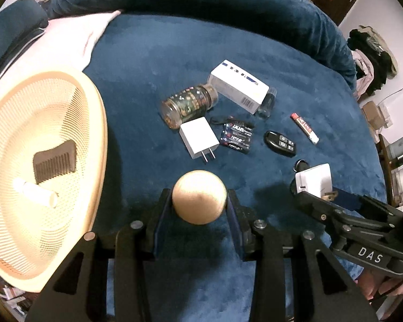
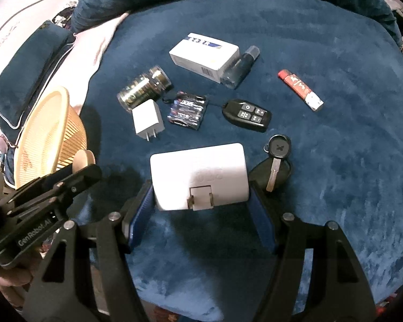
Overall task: Organize rigid objects
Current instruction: 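Carry tan tin in left tool over basket while right tool carries charger there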
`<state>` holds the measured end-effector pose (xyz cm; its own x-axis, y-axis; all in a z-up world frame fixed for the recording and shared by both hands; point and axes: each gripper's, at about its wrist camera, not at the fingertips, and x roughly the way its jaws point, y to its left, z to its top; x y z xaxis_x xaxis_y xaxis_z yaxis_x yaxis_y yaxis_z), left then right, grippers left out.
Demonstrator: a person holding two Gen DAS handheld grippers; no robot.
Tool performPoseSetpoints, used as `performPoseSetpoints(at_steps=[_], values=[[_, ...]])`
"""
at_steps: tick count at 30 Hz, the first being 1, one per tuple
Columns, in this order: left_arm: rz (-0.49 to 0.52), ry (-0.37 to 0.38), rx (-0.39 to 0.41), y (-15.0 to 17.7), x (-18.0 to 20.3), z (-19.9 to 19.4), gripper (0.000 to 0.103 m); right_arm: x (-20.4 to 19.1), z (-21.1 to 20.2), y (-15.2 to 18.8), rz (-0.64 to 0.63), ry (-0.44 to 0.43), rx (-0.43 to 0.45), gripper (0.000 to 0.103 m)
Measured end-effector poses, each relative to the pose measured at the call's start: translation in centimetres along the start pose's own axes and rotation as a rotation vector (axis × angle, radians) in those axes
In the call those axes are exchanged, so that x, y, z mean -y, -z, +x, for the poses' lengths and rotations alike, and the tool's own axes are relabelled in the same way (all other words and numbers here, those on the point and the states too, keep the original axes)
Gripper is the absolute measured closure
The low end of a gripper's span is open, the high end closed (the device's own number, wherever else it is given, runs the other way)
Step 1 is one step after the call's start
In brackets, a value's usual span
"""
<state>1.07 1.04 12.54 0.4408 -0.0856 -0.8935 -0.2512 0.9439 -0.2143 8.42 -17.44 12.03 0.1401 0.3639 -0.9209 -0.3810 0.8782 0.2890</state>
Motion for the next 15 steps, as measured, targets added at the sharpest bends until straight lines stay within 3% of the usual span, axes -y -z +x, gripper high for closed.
performPoseSetpoints(at_steps=[15], values=[[-0.034,-0.043,0.07,-0.3,-2.3,-4.4,0.062,-4.1,-2.5,-1.4,-0.057,-0.036,0.067,0.034]])
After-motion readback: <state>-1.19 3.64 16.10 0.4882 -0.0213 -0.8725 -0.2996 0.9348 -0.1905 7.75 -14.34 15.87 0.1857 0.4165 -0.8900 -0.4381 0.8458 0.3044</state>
